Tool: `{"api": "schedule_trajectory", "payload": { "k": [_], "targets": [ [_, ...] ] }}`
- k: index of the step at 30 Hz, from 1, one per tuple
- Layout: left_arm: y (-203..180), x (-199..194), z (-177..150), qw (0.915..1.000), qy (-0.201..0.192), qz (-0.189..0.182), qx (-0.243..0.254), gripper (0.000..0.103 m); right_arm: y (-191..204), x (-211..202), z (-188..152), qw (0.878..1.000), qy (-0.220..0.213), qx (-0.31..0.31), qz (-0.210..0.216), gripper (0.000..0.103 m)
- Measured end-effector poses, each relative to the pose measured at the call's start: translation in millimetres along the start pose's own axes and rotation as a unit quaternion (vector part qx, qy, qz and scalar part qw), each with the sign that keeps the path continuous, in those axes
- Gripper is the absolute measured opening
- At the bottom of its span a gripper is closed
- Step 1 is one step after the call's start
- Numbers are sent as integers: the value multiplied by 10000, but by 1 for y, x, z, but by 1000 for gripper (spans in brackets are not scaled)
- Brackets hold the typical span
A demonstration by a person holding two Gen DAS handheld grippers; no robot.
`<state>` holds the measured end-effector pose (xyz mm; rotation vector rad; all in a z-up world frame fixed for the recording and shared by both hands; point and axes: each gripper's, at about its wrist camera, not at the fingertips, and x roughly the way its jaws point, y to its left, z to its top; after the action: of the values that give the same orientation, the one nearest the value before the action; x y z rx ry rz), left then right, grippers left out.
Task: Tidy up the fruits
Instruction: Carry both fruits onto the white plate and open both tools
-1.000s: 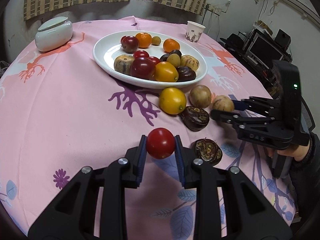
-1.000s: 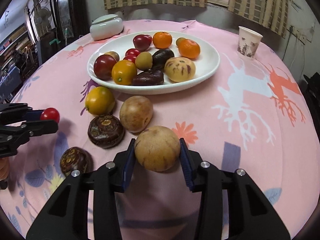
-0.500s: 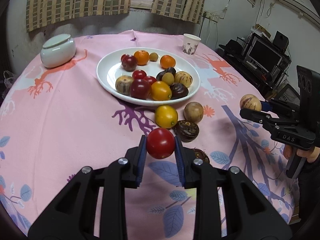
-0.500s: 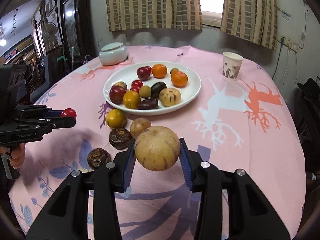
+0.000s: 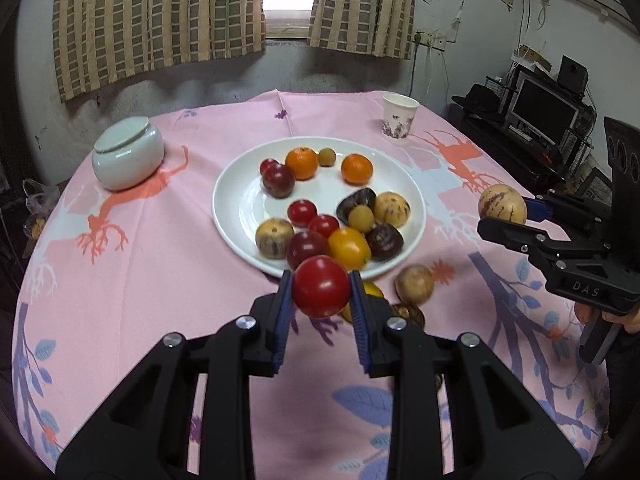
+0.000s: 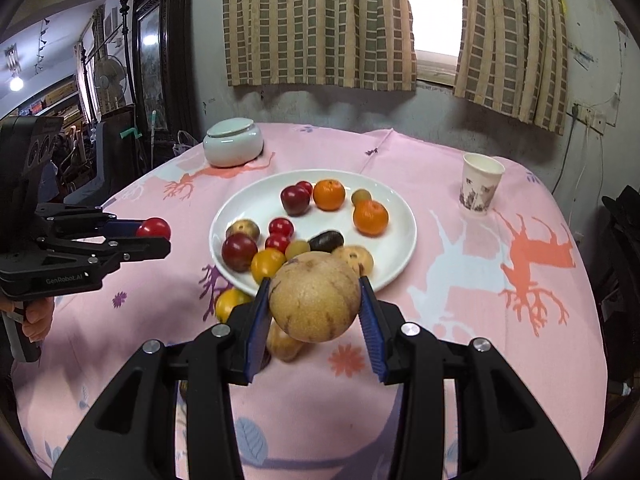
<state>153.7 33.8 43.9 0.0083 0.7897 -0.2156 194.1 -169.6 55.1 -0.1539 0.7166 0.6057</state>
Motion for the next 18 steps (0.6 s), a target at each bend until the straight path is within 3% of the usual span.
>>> {"api": "schedule_trajectory", "payload": {
  "k": [8,16,17,18],
  "targets": [
    [26,54,46,9990,130,150,-390,28,-13,63,34,9997,130,208,-27,42],
    [34,95,52,9980,324,211,-504,28,-18,112,38,9984,440,344,-101,43],
    [35,98,52,9977,306,227,-553,35,-18,118,39,9980,511,362,-104,43],
    [37,101,52,9973,296,295,-602,61,-17,120,39,9978,533,379,-144,44]
  ]
}}
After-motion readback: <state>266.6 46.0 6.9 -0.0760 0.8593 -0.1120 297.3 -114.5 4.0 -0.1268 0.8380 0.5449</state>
